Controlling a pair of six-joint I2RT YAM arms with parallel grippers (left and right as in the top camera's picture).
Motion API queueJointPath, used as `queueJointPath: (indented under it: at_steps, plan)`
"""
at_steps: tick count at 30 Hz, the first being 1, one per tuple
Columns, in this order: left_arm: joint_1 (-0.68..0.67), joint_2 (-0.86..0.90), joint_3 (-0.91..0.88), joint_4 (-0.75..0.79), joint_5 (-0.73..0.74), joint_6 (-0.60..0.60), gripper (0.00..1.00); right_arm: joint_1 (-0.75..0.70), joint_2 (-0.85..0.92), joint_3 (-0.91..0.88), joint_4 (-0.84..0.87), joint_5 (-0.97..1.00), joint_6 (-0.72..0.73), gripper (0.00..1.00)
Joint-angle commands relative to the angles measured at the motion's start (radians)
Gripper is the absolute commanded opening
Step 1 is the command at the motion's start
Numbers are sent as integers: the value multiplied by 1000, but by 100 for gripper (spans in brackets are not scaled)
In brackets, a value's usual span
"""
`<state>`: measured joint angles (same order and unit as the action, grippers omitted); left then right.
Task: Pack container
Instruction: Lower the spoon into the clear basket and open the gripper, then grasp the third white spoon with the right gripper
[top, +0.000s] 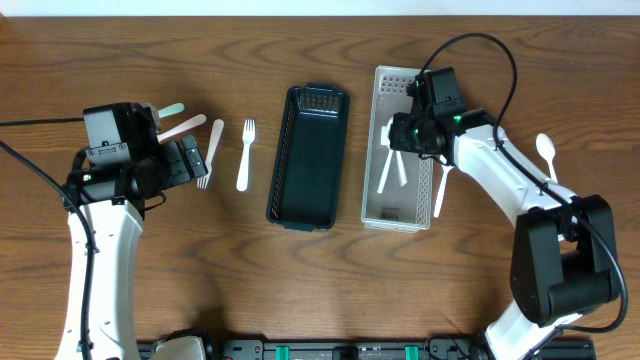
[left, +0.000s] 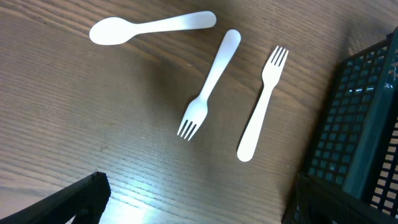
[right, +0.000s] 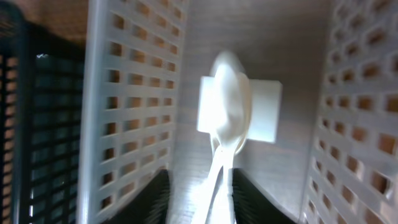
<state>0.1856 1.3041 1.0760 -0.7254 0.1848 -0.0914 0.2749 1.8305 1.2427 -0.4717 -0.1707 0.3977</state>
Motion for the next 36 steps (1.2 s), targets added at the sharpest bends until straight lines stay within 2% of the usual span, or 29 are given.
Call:
queueJointPath:
  at_steps: [1,5,9,12,14,16,19,23,30,36]
  plan:
    - [4,3,18,0,6,16,98,-7,-72,27,4,-28,-61,46]
    - [4,3,18,0,6,16,98,-74,-205,39,-11,-6,-102,44]
    - [4,3,18,0,6,16,98,-220,-338,39,-90,209,-155,46]
    - [4,3,18,0,6,16,98,-364,-365,38,-169,352,-269,46]
    - [4,3,18,0,6,16,98,-475,-347,23,-195,360,-383,47]
    - [4,3,18,0,6,16,98,-553,-317,3,-200,328,-444,43]
    - [4,3,18,0,6,16,98,-657,-233,-19,-192,244,-479,42]
    - [4,3,18,0,6,16,98,-743,-90,-21,-168,139,-517,47]
    - [4,3,18,0,6,16,98,-766,72,-21,-118,136,-553,49]
    - [4,3,18,0,6,16,98,-764,134,-21,-90,136,-552,47]
